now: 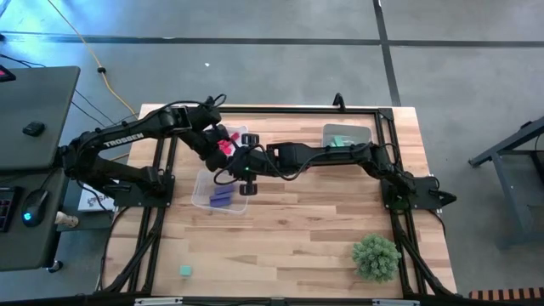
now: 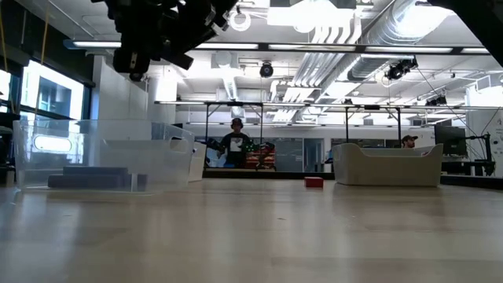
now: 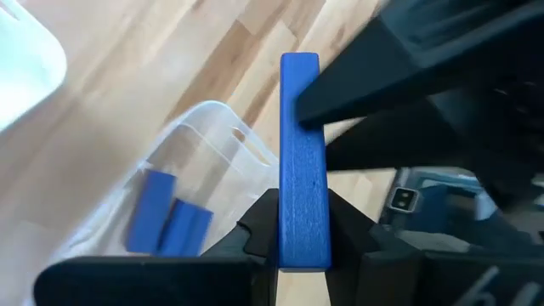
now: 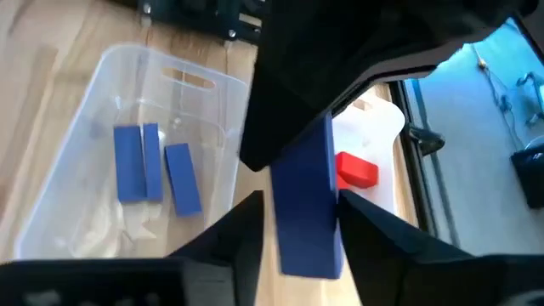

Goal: Sort & place blocks by color
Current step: Put the purple block into the transparent bin

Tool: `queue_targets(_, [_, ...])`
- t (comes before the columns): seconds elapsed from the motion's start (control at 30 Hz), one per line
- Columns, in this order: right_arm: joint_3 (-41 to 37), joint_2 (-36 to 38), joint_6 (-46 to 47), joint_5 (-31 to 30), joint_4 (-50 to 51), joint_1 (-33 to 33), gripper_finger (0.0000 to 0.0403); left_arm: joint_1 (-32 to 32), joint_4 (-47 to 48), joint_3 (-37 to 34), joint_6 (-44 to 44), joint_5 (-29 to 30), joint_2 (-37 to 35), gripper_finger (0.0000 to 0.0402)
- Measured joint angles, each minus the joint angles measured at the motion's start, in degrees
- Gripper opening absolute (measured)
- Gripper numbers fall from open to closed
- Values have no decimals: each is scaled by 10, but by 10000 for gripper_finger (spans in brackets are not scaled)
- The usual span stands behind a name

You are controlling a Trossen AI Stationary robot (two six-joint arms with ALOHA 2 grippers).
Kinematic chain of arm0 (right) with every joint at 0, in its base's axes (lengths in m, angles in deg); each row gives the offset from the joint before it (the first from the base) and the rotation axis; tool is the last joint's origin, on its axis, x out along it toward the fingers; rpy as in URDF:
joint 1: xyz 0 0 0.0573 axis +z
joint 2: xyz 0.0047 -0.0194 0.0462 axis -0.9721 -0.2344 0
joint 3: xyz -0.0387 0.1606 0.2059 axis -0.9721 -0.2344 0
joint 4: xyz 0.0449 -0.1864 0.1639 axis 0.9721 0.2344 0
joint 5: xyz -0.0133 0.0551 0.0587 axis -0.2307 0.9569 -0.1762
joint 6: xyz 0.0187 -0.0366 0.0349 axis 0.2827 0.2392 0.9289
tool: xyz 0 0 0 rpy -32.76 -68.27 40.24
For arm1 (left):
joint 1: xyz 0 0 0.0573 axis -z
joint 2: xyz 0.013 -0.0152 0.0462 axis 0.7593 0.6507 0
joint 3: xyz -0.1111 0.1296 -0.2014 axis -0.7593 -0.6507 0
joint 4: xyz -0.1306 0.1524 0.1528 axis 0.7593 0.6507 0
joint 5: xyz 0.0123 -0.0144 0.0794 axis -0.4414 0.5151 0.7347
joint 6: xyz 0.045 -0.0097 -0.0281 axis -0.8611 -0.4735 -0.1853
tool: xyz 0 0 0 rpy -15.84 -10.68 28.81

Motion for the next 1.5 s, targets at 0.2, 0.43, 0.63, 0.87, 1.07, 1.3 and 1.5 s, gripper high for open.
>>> queue_targets(0.2, [0,0,64,-13,16,0,185,0,9,0,-43,24,0,39])
queue_targets(0.43, [0,0,158,-49,40,-3,200,0,61,0,-122,99,0,38])
queue_targets(0.63, [0,0,288,-66,72,-27,200,4,95,0,-180,143,0,38])
queue_targets(0.87, [0,0,399,-59,125,-63,201,33,109,-20,-195,166,0,38])
queue_targets(1.07, [0,0,426,32,133,-98,201,74,92,-59,-178,225,0,39])
queue_targets(1.3, [0,0,442,125,142,-132,201,104,66,-95,-137,227,0,39])
queue_targets(1.5, [0,0,449,147,213,-150,201,134,45,-116,-103,232,0,39])
